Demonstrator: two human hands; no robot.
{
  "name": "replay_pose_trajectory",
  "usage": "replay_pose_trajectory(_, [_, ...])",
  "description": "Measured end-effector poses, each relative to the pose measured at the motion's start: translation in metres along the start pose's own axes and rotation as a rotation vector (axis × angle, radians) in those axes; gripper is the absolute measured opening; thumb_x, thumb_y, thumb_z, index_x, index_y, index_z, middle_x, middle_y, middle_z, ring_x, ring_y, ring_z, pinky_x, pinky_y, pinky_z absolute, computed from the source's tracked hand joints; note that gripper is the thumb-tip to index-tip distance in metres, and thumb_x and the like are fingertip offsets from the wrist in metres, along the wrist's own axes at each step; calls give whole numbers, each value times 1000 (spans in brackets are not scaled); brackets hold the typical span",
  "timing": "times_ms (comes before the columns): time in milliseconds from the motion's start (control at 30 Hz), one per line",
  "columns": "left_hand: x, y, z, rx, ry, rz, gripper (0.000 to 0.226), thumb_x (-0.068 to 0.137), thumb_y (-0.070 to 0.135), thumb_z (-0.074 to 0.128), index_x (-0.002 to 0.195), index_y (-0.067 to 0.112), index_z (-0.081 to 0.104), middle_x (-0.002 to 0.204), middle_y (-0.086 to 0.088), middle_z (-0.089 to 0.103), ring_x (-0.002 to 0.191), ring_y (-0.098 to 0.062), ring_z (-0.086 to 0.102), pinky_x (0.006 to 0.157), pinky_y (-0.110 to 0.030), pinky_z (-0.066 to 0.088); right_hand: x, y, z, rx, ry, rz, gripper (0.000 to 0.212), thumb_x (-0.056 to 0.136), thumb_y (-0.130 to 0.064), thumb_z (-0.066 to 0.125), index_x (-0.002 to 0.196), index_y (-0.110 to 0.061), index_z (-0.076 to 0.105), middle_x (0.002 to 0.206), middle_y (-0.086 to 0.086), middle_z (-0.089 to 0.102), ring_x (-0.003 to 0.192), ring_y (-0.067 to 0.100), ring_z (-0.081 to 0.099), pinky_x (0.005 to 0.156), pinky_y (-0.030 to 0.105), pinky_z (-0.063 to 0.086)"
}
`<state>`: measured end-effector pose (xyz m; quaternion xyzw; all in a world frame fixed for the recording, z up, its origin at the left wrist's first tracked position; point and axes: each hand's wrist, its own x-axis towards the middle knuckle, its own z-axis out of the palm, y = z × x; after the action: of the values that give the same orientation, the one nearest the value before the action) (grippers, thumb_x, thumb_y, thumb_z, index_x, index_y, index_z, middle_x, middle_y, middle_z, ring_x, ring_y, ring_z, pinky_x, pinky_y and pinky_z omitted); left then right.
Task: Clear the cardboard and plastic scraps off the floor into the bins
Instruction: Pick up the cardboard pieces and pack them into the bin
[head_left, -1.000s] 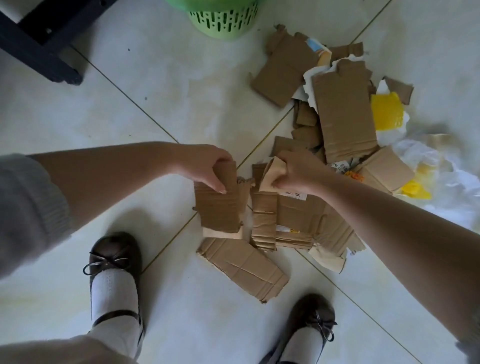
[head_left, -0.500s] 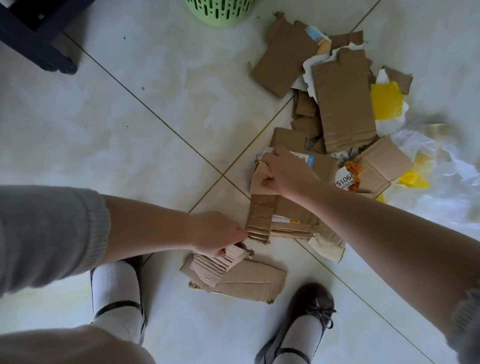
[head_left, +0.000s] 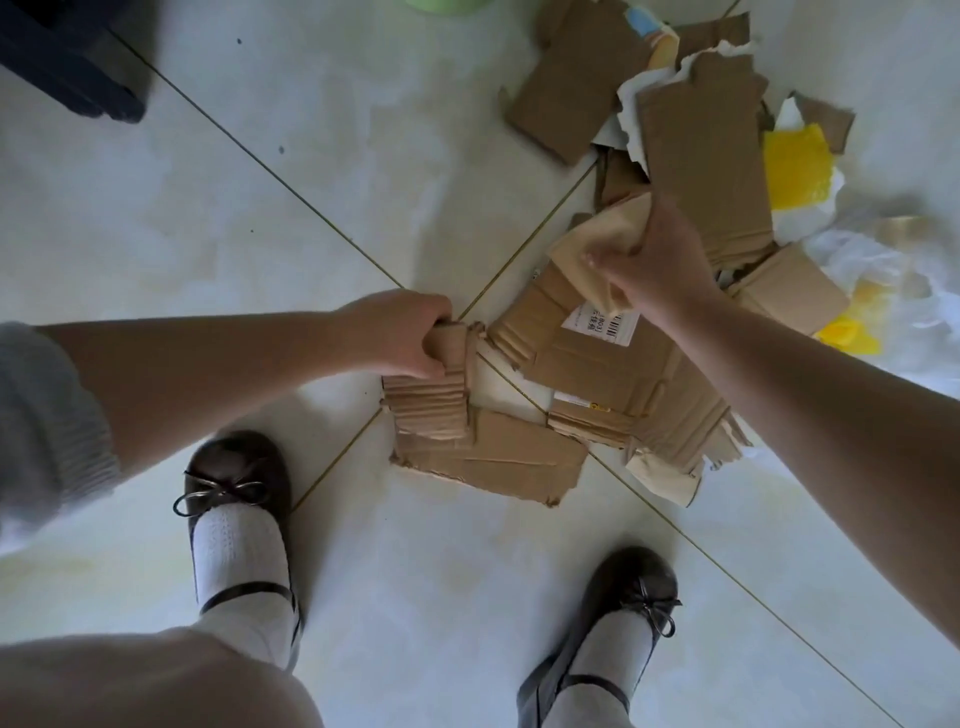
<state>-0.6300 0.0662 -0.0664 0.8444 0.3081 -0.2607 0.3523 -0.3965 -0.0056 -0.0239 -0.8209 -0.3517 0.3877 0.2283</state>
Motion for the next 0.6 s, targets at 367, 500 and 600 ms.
replay_pose_trajectory(367, [-37,36,80,408,-158,435,38,79,29,62,114,20,53,133,-5,38,120,-26,41,99,-37,38,4,-1,4,109,35,21,40,76,-16,72,107,-27,49,102,-5,57,104,21,57,86,49,53])
replay_pose_trajectory(500, [-35,30,70,188,-184,269,34,80,29,65,110,18,54,116,-3,48,101,-20,50,87,-30,45,3,-1,7,103,-15,20,40,77,-16,72,105,-31,48,99,-8,56,104,20,57,83,48,55])
replay_pose_trajectory(600, [-32,18,40,80,-270,189,24,79,30,65,98,22,53,99,4,60,91,-16,54,81,-29,46,7,-2,9,123,2,41,38,76,-18,73,105,-27,51,93,-12,57,99,17,58,84,41,54])
